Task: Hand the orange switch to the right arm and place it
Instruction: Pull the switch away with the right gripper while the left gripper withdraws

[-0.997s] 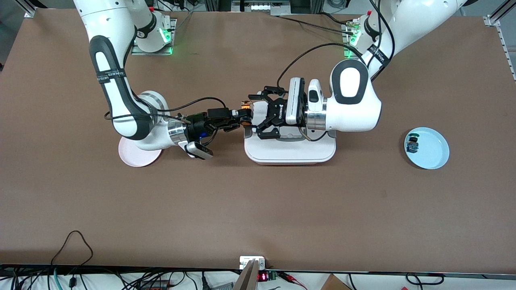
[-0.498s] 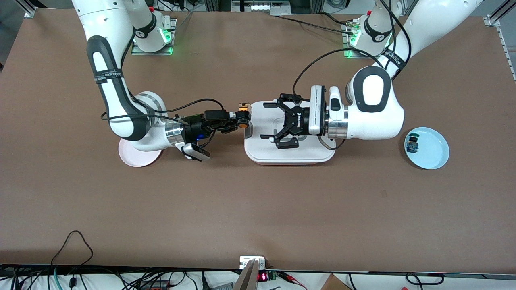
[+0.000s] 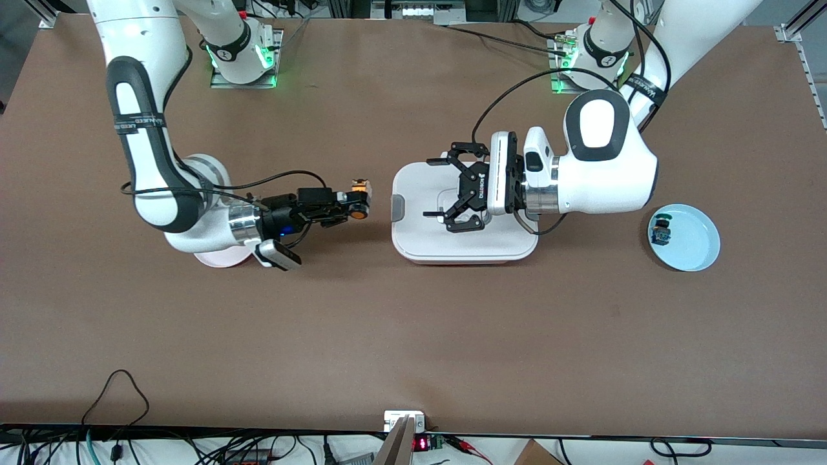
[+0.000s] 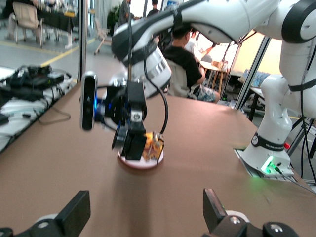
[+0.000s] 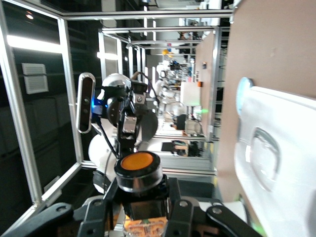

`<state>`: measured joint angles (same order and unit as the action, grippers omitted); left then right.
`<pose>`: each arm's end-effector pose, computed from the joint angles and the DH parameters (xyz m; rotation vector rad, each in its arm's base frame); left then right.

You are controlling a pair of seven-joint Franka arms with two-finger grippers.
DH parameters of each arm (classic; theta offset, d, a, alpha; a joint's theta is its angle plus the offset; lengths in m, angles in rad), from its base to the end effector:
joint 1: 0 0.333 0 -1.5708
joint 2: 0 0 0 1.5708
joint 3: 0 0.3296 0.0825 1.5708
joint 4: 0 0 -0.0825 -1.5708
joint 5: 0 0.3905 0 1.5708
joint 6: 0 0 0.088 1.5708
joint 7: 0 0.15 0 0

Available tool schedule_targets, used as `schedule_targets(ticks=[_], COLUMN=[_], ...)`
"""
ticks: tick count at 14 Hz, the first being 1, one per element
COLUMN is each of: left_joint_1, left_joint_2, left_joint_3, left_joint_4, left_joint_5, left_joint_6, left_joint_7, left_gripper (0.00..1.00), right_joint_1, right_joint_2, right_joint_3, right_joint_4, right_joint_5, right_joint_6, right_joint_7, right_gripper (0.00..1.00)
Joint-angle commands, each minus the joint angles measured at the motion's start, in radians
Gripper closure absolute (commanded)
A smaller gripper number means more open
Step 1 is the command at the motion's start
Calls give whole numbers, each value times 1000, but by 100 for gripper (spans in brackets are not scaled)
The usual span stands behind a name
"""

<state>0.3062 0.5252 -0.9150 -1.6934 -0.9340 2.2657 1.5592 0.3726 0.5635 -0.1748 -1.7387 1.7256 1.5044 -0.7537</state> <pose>0.5991 -0.3714 0.4240 1.5359 -1.3714 0.7734 0.6146 0.2977 0.3243 -1.4968 -0.1555 0.1101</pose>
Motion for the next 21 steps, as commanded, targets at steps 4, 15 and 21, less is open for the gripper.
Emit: schedule_targets(ticks=[4,15,21], left_joint_1=[-1,-2,-1], left_joint_2=[-25,-24,-22], left_joint_3=[39,38,177], left_joint_4=[35,302,371], left_joint_5=[480,1253,1287], left_joint_6=[-41,-557,-577], left_joint_7=[-489,-1025,-1039], left_gripper=[0,0,0], right_joint_1=[-64,-169,-162], right_joint_2=[-11,-74,-105], right_joint_3=[-35,-48,-42], right_joint_4=[59,77,35], right_joint_5=[-288,-1087,-1549], right_joint_6=[-4,109,328], right_joint_7=[-7,-257,-464], right_gripper=[100,100,100])
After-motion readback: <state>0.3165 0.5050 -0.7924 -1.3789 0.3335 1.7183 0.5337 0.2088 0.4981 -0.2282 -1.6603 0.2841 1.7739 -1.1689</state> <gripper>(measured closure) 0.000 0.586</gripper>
